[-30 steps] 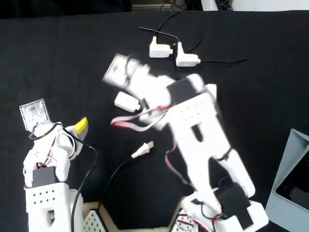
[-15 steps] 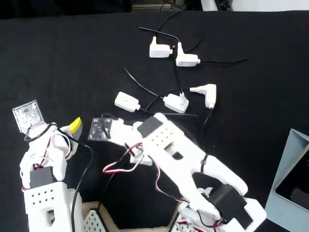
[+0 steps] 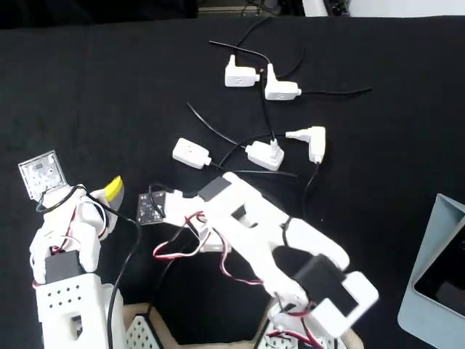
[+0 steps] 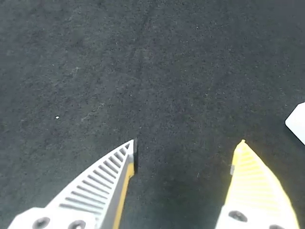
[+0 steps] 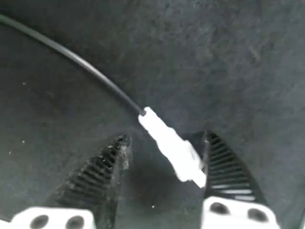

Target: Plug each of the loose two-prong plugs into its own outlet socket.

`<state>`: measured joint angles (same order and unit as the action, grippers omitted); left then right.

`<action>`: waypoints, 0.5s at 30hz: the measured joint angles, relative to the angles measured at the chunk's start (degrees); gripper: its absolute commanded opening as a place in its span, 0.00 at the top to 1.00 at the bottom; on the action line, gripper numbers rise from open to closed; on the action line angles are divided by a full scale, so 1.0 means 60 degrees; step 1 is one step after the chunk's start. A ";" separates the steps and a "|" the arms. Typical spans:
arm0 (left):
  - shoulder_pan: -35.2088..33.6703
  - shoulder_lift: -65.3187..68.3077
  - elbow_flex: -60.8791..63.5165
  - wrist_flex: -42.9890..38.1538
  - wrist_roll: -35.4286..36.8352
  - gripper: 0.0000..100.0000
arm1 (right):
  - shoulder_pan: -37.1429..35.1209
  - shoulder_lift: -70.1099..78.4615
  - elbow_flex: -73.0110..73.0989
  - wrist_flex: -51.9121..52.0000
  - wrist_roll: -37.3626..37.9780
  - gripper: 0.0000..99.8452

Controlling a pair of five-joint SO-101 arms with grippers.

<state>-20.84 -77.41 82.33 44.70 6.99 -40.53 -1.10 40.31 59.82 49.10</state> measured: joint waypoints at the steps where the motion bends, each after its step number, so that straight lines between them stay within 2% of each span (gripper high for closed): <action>1: 0.0000 0.0000 0.0000 0.0000 0.0000 0.68 | 0.0015 0.0073 -0.0059 -0.0044 0.0132 0.90; 5: 0.0000 0.0000 0.0000 0.0000 0.0000 0.68 | 0.0264 0.0249 -0.0381 -0.0059 0.0630 0.93; 12: 0.0000 0.0000 0.0000 0.0000 0.0000 0.68 | 0.0440 0.0249 -0.0440 0.0015 0.0689 0.93; 15: 0.0000 0.0000 0.0000 0.0000 0.0000 0.68 | 0.0454 0.0278 -0.0440 0.0015 -0.0132 0.87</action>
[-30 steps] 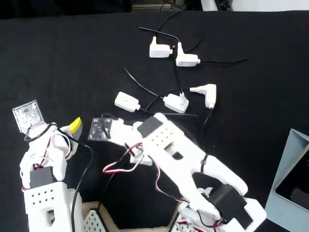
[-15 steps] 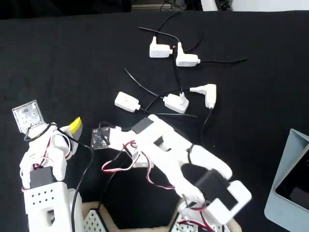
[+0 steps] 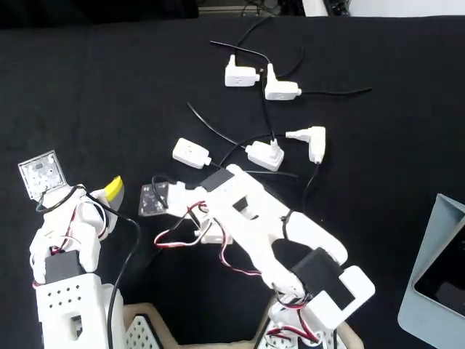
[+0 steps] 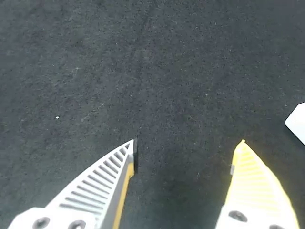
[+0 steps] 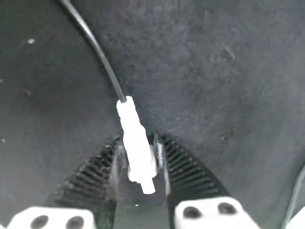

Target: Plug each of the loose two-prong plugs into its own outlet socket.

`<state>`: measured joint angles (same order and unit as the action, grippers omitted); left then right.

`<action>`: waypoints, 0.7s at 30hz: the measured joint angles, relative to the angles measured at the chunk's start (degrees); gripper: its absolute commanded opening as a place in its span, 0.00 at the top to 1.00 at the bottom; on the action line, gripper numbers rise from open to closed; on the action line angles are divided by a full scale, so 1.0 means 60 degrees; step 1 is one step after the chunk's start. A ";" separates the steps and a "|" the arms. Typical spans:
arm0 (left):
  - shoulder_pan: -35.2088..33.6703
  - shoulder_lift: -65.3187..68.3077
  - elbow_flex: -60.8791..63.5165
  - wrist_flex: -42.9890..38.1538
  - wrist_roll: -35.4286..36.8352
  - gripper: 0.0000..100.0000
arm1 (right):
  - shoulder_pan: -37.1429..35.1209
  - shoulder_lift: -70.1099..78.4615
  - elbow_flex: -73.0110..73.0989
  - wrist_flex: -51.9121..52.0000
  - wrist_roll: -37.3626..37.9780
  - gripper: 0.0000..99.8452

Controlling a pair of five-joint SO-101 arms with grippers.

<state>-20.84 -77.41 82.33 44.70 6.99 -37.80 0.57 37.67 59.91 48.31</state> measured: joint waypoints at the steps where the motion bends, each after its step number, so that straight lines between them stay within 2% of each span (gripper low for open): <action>1: 0.0000 0.0000 0.0000 0.0000 0.0000 0.68 | -0.0015 0.0044 0.0000 0.0000 -0.0293 0.84; 5: 0.0000 0.0000 0.0000 0.0000 0.0000 0.68 | -0.0029 0.0059 -0.0630 0.0557 -0.0791 0.80; 11: 0.0000 0.0000 0.0000 0.0000 0.0000 0.68 | -0.0029 0.0059 -0.1011 0.0952 -0.0835 0.87; 21: 0.0000 0.0000 0.0000 0.0000 0.0000 0.68 | -0.0029 0.0059 -0.1011 0.1040 -0.0835 0.87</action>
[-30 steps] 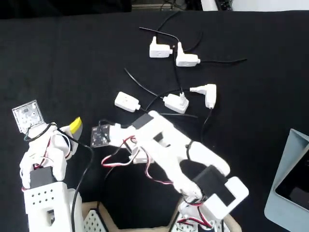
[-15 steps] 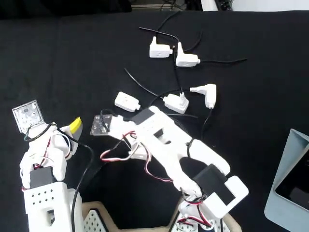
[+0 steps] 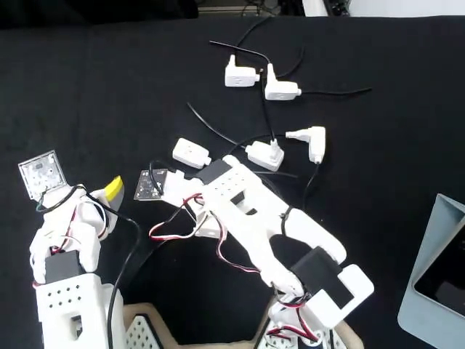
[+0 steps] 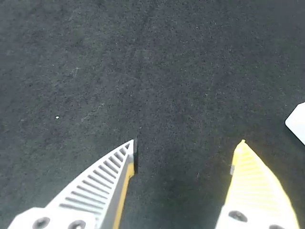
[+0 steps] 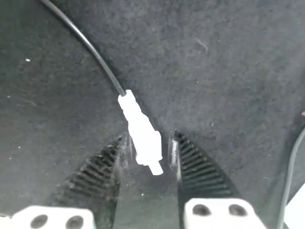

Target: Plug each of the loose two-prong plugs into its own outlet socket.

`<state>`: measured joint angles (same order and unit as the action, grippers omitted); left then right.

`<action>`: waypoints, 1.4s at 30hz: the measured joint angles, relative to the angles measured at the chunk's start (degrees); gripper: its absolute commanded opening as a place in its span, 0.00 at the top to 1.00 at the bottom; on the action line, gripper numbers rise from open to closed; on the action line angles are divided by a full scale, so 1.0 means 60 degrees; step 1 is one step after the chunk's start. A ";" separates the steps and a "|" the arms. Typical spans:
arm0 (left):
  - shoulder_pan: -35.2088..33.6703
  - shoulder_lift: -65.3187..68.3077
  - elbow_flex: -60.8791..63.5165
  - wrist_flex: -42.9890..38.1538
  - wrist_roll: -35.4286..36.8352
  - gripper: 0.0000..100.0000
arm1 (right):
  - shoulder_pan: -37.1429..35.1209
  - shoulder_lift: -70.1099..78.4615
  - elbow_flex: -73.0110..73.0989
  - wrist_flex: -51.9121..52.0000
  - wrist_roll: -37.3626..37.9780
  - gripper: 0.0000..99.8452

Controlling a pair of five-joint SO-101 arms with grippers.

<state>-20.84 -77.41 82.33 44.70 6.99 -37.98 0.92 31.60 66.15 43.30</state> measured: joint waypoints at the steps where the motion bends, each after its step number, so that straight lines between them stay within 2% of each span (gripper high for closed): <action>1: 0.0000 0.0000 0.0000 0.0000 0.0000 0.68 | 0.0000 0.0000 0.0000 0.0000 0.0000 0.87; 31: 0.0000 0.0000 0.0000 0.0000 0.0000 0.68 | 0.0000 0.0718 -0.0147 0.0044 -0.0029 0.87; 35: 0.0000 0.0000 0.0000 0.0000 0.0000 0.68 | 0.0000 0.0718 -0.0147 0.0044 -0.0029 0.98; 42: 0.0000 0.0000 0.0000 0.0000 0.0000 0.68 | 0.0000 0.0718 -0.0176 0.0337 -0.0029 0.99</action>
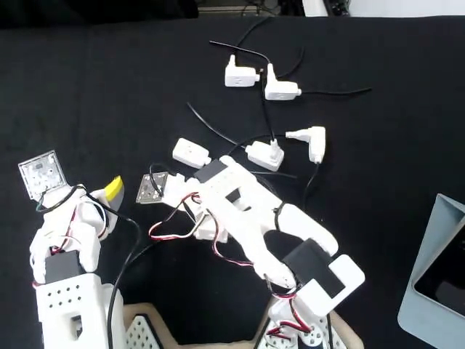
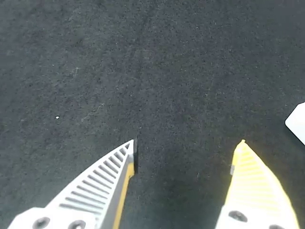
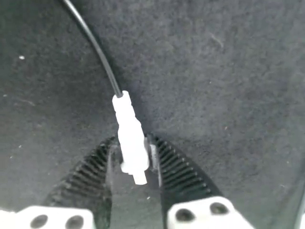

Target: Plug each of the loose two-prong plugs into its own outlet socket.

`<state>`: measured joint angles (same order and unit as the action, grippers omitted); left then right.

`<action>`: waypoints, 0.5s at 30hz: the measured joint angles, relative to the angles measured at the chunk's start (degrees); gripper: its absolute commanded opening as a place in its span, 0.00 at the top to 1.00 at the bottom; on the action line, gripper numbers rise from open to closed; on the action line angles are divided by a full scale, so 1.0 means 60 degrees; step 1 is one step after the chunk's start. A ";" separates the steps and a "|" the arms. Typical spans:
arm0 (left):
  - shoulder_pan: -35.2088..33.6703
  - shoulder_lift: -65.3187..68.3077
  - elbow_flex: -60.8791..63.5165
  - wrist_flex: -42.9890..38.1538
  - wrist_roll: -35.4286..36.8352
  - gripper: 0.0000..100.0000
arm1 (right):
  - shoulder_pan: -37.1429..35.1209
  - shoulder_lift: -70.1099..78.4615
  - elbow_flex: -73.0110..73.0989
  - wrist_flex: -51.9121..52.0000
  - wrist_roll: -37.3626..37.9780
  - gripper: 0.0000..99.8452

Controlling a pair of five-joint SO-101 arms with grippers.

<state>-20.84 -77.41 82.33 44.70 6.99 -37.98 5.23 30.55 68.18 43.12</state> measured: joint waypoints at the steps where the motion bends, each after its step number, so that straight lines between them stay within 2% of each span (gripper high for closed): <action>1: 0.0000 0.0000 0.0000 0.0000 0.0000 0.68 | 0.0000 -0.0015 -0.0132 0.0161 0.0000 0.99; 4: 0.0000 0.0000 0.0000 0.0000 0.0000 0.68 | 0.0000 -0.0557 -0.0557 0.0645 -0.0161 0.99; 9: 0.0000 0.0000 -0.0059 0.0000 0.0000 0.69 | 0.0088 -0.2110 -0.1011 0.1187 -0.1201 0.99; 15: 0.0000 0.0000 -0.0821 0.0000 0.0015 0.76 | 0.0601 -0.3941 -0.1011 0.1245 -0.2740 0.99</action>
<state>-20.84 -77.41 77.41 44.70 7.08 -34.37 -18.42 24.48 75.65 26.68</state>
